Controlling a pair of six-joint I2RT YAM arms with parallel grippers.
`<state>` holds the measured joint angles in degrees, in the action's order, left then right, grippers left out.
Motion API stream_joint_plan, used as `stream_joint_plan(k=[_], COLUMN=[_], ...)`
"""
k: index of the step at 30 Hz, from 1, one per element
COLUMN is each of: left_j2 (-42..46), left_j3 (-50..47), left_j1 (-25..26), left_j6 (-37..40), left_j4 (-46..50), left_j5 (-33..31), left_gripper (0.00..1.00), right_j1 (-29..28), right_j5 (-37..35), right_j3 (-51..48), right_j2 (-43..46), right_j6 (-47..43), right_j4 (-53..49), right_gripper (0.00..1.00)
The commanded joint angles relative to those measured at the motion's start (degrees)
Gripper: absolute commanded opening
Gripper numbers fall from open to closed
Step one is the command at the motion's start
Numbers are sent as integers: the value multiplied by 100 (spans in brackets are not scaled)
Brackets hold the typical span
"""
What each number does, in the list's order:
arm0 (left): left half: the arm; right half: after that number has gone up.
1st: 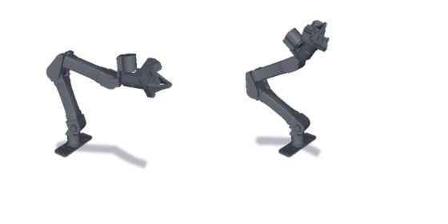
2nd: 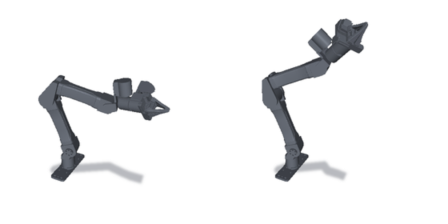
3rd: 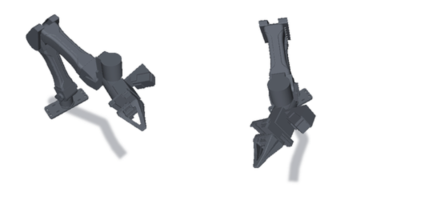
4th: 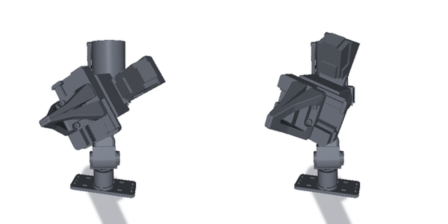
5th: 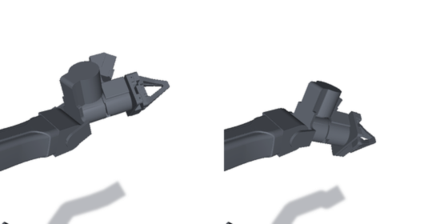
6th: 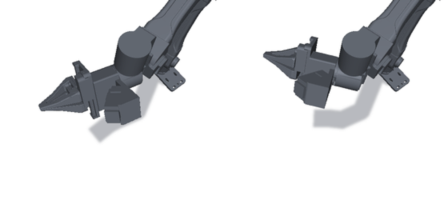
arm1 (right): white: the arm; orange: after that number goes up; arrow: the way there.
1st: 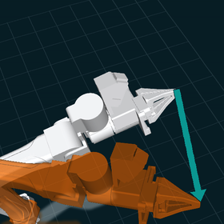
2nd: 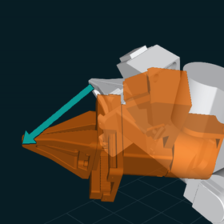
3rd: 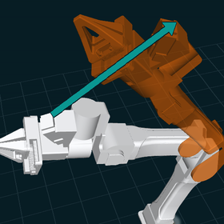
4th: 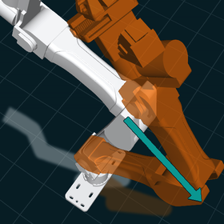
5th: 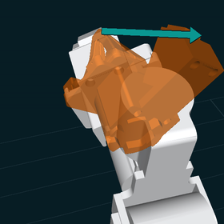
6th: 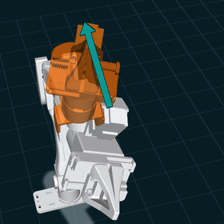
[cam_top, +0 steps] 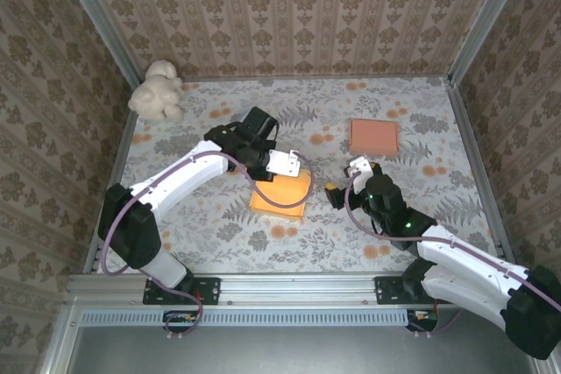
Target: Fold the paper box
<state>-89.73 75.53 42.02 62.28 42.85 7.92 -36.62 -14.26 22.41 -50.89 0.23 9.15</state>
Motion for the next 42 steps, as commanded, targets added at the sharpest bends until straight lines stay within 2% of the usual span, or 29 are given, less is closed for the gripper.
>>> stream_joint_plan(k=[1, 5, 16, 24, 32, 36, 42], left_j2=[229, 432, 553, 598, 631, 737, 904], left_j3=[221, 252, 3, -65, -82, -78, -151], left_j1=[8, 17, 91, 107, 178, 243, 347], left_j6=[-44, -56, -216, -326, -139, -56, 75], left_j4=[484, 580, 167, -57, 92, 186, 197], left_j5=[148, 344, 410, 552, 954, 1264, 1343], left_gripper=[0, 0, 0, 0, 0, 0, 0], right_j1=[23, 43, 58, 59, 50, 50, 41], right_j5=[93, -132, 306, 851, 1760, 2194, 2756], right_j3=[-76, 4, 68, 151, 45, 15, -107], right_j2=[-193, -400, -839, -1218, -1427, -1501, -1393], right_j6=[372, 610, 731, 955, 348, -95, -448], right_j4=[431, 403, 638, 873, 1532, 1661, 1879], right_gripper=[100, 100, 100, 100, 95, 82, 52])
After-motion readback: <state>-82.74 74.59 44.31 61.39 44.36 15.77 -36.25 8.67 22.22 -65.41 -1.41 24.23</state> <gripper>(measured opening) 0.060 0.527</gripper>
